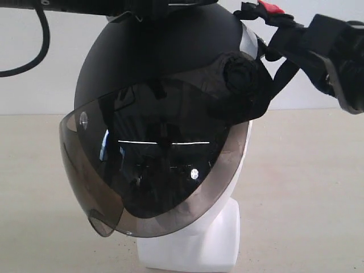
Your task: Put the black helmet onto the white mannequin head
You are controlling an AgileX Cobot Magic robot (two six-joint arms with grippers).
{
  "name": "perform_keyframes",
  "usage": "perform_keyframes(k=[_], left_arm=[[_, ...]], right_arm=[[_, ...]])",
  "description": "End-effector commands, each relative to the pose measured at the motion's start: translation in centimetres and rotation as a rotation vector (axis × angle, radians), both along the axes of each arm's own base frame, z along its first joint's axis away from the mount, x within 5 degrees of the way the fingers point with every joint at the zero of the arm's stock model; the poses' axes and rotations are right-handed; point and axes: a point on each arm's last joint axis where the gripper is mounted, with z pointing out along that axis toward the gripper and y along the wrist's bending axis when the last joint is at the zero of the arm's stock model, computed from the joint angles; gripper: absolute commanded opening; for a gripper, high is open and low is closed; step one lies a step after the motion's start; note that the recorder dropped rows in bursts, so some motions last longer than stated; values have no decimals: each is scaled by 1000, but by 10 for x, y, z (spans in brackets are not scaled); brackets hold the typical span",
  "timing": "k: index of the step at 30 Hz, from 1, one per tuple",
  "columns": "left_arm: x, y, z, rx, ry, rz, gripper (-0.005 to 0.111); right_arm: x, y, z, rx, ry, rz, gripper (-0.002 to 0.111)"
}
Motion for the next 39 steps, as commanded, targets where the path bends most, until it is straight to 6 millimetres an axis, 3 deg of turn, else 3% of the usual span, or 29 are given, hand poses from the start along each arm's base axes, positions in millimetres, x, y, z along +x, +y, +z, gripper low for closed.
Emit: perform_keyframes(k=[1, 13, 24, 39], left_arm=[[8, -11, -30, 107, 22, -25, 4], [8, -12, -27, 83, 25, -18, 4], [-16, 5, 35, 1, -81, 47, 4], [-29, 17, 32, 103, 36, 105, 4]], right_arm=[[0, -15, 23, 42, -133, -128, 0], [6, -29, 8, -137, -28, -300, 0], [8, -37, 4, -187, 4, -395, 0], [9, -47, -1, -230, 60, -495, 0]])
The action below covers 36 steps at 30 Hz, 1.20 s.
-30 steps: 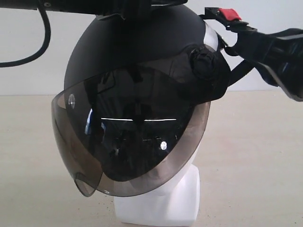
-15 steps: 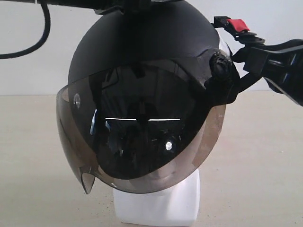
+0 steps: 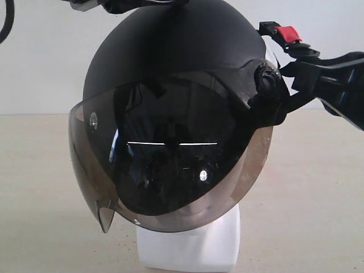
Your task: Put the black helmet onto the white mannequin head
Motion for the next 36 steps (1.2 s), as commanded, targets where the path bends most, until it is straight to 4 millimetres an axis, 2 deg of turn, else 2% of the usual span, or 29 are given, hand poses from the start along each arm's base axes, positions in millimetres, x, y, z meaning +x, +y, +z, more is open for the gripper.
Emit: perform_keyframes(k=[1, 4, 8, 12, 18, 24, 36], left_arm=[[-8, 4, 6, 7, 19, 2, 4], [-12, 5, 5, 24, 31, -13, 4], [-6, 5, -5, 72, 46, 13, 4], [2, 3, -13, 78, 61, 28, 4], [18, -6, -33, 111, 125, 18, 4], [25, -11, -42, 119, 143, 2, 4], [28, -17, -52, 138, 176, -40, 4]], right_arm=[[5, -36, 10, -6, -69, -345, 0], [5, -39, 10, -23, -68, -377, 0], [5, -38, 10, -19, -66, -367, 0], [4, -29, 11, -13, -58, -274, 0], [2, -13, 35, 6, -107, -101, 0], [1, -12, 56, 43, -156, -83, 0], [3, -16, 56, 69, -142, -131, 0]])
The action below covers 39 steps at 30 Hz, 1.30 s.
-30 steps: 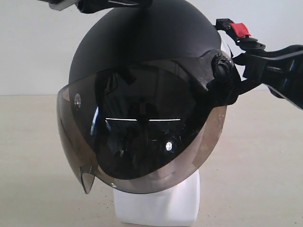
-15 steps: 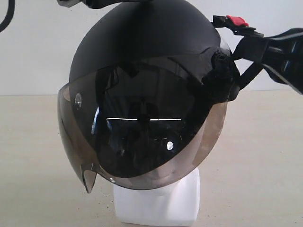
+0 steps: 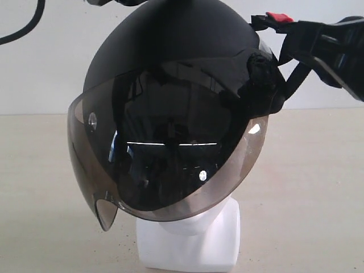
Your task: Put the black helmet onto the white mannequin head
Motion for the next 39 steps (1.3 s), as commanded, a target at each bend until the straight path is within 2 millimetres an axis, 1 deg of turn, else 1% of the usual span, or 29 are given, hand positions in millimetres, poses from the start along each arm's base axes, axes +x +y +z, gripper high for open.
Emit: perform_keyframes(k=[1, 4, 9, 15, 16, 17, 18, 19, 20, 22, 24, 28, 29, 30, 31, 33, 36, 39], left_arm=[[3, -9, -39, 145, 130, -113, 4], [3, -9, -39, 148, 123, -115, 4], [3, -9, -39, 148, 123, -115, 4], [3, -9, -39, 148, 123, -115, 4], [3, -9, -39, 148, 123, -115, 4], [3, -9, -39, 148, 123, -115, 4], [3, -9, -39, 148, 123, -115, 4], [3, -9, -39, 148, 123, -115, 4], [3, -9, -39, 149, 125, -116, 4], [3, -9, -39, 149, 125, -116, 4], [3, -9, -39, 147, 125, -116, 4], [3, -9, -39, 149, 128, -119, 4], [3, -10, -39, 149, 129, -120, 4], [3, -10, -39, 150, 130, -122, 4], [2, -10, -39, 152, 134, -127, 4], [2, -10, -40, 154, 138, -132, 4], [1, -10, -40, 155, 141, -135, 4], [1, -10, -40, 157, 144, -138, 4]], right_arm=[[1, -25, 25, 25, -101, -212, 0], [1, -24, 25, 24, -99, -199, 0], [-1, -17, 24, 21, -90, -124, 0], [-1, -16, 23, 46, -78, -112, 0], [-2, -15, 23, 47, -74, -94, 2], [-2, -14, 23, 47, -73, -87, 6], [-2, -13, 23, 51, -70, -80, 19], [-2, -13, 23, 55, -69, -80, 26], [-2, -14, 23, 66, -66, -92, 45], [-1, -17, 22, 114, -36, -126, 56], [-1, -18, 21, 131, -18, -134, 54], [0, -22, 18, 139, 38, -185, 54], [0, -21, 23, 141, 39, -177, 54], [-1, -20, 30, 87, -3, -159, 54], [-2, -19, 38, 73, -35, -140, 54], [-3, -20, 45, 86, -52, -138, 54], [-6, -17, 49, 68, -80, -85, 54], [-11, -7, 51, -22, -148, 32, 54]])
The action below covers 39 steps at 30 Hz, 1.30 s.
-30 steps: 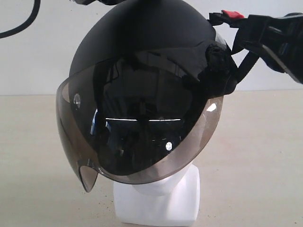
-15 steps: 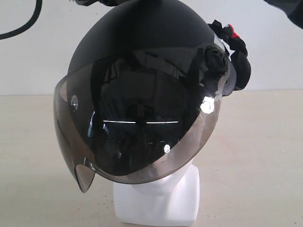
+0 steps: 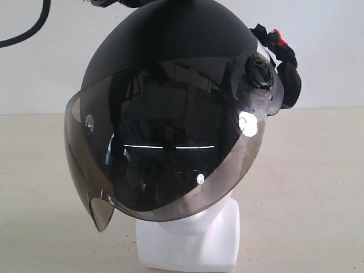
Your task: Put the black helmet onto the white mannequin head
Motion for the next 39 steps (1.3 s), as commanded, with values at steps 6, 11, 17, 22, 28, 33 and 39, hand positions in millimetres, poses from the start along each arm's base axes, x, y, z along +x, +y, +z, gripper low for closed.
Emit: perform_keyframes(k=[6, 11, 17, 22, 28, 33, 39], left_arm=[[-1, -8, -38, 159, 143, -127, 4], [-1, -8, -38, 159, 143, -127, 4], [-1, -8, -37, 151, 141, -122, 4], [-1, -9, -36, 134, 147, -121, 4], [-1, -9, -37, 135, 148, -122, 4], [-1, -9, -36, 129, 151, -123, 4], [-1, -9, -36, 123, 154, -123, 4]], right_arm=[[-15, 0, 13, -438, -262, 75, 38], [-35, -45, 36, -410, -255, -225, 23], [-80, -92, 58, 165, -242, -341, 0], [-120, -102, 71, 592, -311, -63, 0], [-192, -44, 80, 72, -663, 839, 0], [-206, -34, 55, -235, -343, 1108, 0], [-143, -77, 35, -292, 157, 264, 0]])
